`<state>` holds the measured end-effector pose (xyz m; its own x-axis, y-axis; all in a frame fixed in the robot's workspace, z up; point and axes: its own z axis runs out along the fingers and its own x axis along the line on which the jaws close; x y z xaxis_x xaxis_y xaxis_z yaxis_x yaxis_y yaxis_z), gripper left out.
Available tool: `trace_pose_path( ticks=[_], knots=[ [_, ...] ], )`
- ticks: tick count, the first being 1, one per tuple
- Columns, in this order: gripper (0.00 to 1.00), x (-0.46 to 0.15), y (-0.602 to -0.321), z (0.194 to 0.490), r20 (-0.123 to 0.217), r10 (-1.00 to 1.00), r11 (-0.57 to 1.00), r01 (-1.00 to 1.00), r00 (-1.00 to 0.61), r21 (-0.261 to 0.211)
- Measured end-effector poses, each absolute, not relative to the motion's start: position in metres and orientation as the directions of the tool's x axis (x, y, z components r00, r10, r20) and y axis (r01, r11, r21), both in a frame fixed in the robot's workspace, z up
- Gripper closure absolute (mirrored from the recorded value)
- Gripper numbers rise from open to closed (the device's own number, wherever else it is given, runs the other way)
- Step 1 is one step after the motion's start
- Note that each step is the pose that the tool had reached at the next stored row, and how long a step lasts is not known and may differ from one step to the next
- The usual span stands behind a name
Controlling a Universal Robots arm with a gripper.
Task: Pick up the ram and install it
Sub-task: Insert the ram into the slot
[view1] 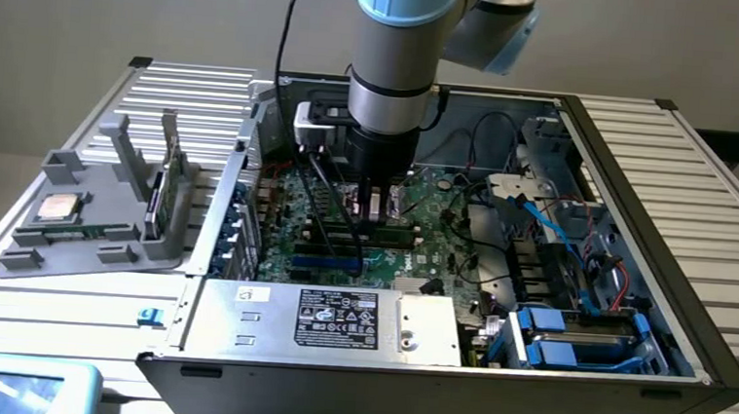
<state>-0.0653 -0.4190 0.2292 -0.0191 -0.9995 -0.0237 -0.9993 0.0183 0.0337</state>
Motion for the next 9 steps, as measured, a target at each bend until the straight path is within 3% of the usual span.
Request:
trace_pose_path(
  ticks=[9],
  knots=[
    [0.81,-0.065,-0.419,0.240,-0.024,-1.000,0.018,-0.999,-0.019,0.034]
  ],
)
